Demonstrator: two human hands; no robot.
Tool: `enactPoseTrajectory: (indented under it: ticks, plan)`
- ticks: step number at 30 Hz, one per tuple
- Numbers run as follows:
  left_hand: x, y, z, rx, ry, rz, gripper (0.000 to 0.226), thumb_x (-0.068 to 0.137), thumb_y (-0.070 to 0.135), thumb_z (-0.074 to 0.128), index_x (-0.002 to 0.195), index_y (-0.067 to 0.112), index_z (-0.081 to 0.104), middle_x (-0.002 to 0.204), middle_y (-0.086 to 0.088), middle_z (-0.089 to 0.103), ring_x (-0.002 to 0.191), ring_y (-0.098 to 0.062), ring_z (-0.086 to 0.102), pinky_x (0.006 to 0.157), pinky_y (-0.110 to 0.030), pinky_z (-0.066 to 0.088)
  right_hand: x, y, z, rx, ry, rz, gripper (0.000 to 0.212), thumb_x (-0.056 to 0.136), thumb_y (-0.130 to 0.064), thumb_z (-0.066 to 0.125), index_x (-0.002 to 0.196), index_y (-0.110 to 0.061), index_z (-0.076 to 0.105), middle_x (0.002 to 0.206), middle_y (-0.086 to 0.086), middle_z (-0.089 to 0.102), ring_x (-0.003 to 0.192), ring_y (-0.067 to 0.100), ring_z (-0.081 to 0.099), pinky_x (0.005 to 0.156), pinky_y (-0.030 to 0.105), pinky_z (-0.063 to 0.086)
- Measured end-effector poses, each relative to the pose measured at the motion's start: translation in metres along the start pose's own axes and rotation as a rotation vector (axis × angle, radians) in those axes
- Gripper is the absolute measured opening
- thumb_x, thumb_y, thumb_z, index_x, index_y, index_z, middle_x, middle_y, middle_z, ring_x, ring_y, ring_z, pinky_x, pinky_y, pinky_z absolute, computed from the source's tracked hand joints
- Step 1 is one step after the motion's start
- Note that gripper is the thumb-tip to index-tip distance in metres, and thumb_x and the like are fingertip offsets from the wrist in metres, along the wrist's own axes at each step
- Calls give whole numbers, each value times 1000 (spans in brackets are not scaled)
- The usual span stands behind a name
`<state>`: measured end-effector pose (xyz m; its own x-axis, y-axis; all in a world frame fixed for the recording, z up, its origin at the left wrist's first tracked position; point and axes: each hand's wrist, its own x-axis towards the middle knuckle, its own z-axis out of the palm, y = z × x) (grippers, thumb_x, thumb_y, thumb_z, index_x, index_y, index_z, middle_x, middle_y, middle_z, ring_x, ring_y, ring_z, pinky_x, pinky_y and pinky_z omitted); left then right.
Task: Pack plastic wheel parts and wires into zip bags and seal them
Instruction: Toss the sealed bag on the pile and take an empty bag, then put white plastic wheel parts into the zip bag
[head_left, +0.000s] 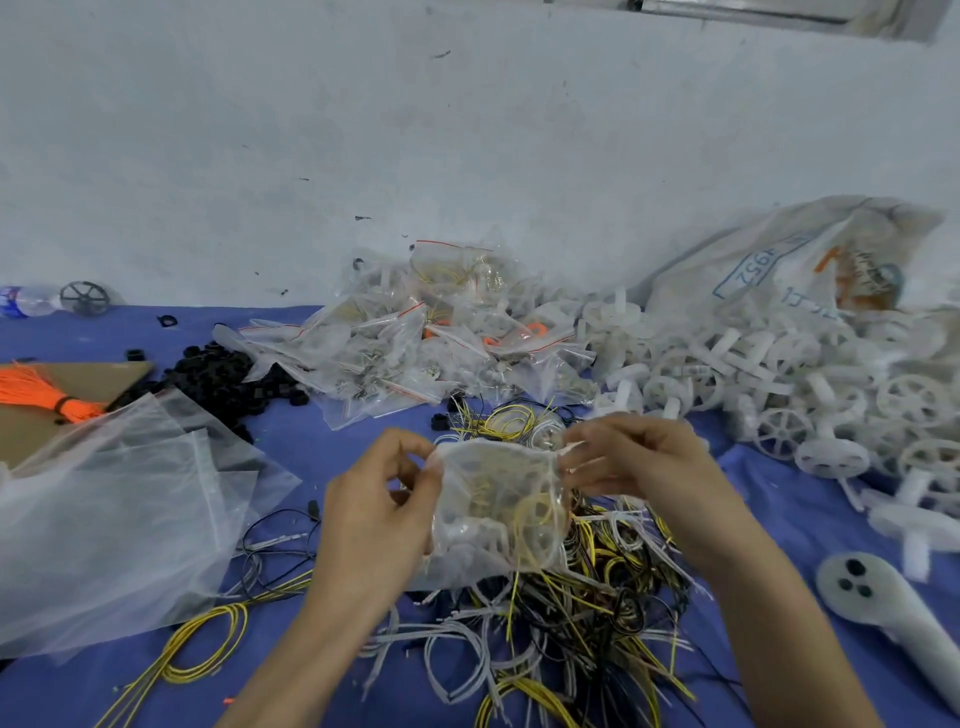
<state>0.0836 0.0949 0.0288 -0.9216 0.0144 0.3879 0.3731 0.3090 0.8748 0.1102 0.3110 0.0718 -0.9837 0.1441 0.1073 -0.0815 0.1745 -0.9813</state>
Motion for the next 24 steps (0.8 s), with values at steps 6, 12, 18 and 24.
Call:
enactPoseTrajectory:
  ticks: [6, 12, 18, 24]
  plan:
    - [28, -4, -2, -145, -49, -55, 10, 92, 15, 58, 82, 16, 58, 46, -6, 52, 34, -22, 49, 41, -20, 41, 45, 61, -47, -158, 234, 271, 18, 94, -13, 55, 88, -2, 68, 81, 13, 70, 65, 20, 61, 60, 26, 47]
    - [62, -10, 0, -303, -25, -110, 8, 92, 5, 55, 89, 10, 60, 45, -3, 51, 34, -15, 45, 37, -19, 40, 86, 93, -34, -461, 133, 251, 15, 92, -14, 58, 80, -13, 68, 83, 10, 70, 75, 23, 64, 70, 34, 52]
    - [85, -26, -3, -402, -37, -173, 23, 91, 1, 54, 99, 22, 61, 54, 4, 58, 42, -9, 52, 42, -19, 46, 142, 107, -11, -900, 19, 123, 23, 90, -9, 53, 102, -17, 70, 108, 5, 66, 86, 18, 62, 71, 24, 47]
    - [89, -36, -4, -409, -3, -233, 30, 92, 2, 54, 101, 30, 58, 77, -11, 66, 47, -9, 57, 45, -19, 48, 171, 128, 3, -1235, -133, 78, 14, 86, -15, 57, 99, -13, 63, 109, 8, 60, 101, 27, 57, 81, 32, 46]
